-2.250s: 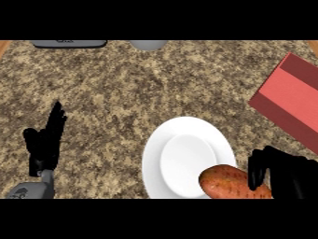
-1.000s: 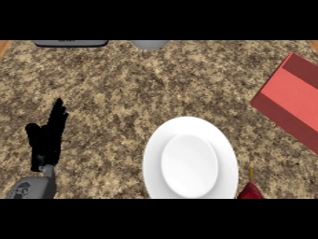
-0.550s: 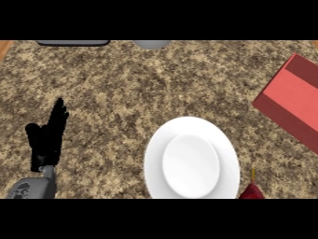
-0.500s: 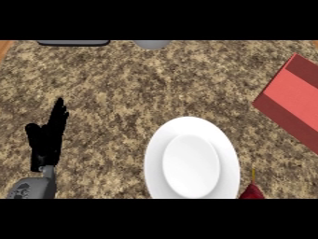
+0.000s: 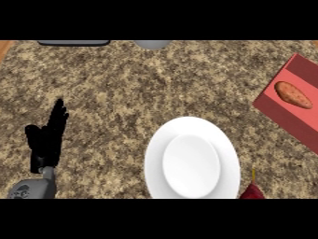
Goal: Pick the sweet potato from the plate and place it in the cardboard box
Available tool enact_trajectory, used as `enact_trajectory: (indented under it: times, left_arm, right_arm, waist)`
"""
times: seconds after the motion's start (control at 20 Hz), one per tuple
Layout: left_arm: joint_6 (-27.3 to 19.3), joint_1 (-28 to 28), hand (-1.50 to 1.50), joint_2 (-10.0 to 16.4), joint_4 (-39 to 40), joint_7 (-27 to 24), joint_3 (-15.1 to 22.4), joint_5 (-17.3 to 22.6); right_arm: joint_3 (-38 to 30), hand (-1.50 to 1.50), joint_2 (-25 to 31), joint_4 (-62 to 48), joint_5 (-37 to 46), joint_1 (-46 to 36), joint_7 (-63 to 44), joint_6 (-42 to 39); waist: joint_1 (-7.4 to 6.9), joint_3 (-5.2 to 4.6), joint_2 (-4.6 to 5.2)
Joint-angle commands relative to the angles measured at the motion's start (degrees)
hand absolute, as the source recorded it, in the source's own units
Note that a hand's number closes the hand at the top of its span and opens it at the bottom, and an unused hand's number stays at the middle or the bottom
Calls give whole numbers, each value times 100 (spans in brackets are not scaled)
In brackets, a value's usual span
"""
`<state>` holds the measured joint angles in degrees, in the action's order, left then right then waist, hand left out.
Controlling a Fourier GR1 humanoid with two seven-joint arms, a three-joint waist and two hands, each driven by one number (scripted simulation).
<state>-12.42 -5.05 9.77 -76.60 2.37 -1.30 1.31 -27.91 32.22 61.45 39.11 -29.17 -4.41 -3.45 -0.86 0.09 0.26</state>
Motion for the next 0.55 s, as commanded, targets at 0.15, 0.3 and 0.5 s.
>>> enact_trajectory:
  times: [0.15,0.3,0.5]
  left_arm:
    - [47,-73,0,22,59,-71,-75,19]
    - [7,132,0,-18,-64,-33,-8,-34]
    - [47,115,0,78,-46,-44,-123,-31]
  right_arm:
    - [-838,-150,-175,-432,-1419,-248,1239,-165]
    - [-1467,-150,117,-586,-2199,-169,1398,-721]
    - [-1856,-150,210,-548,-2612,291,1439,-763]
  waist:
    - [66,1,-17]
    - [108,1,-40]
    - [116,-6,-37]
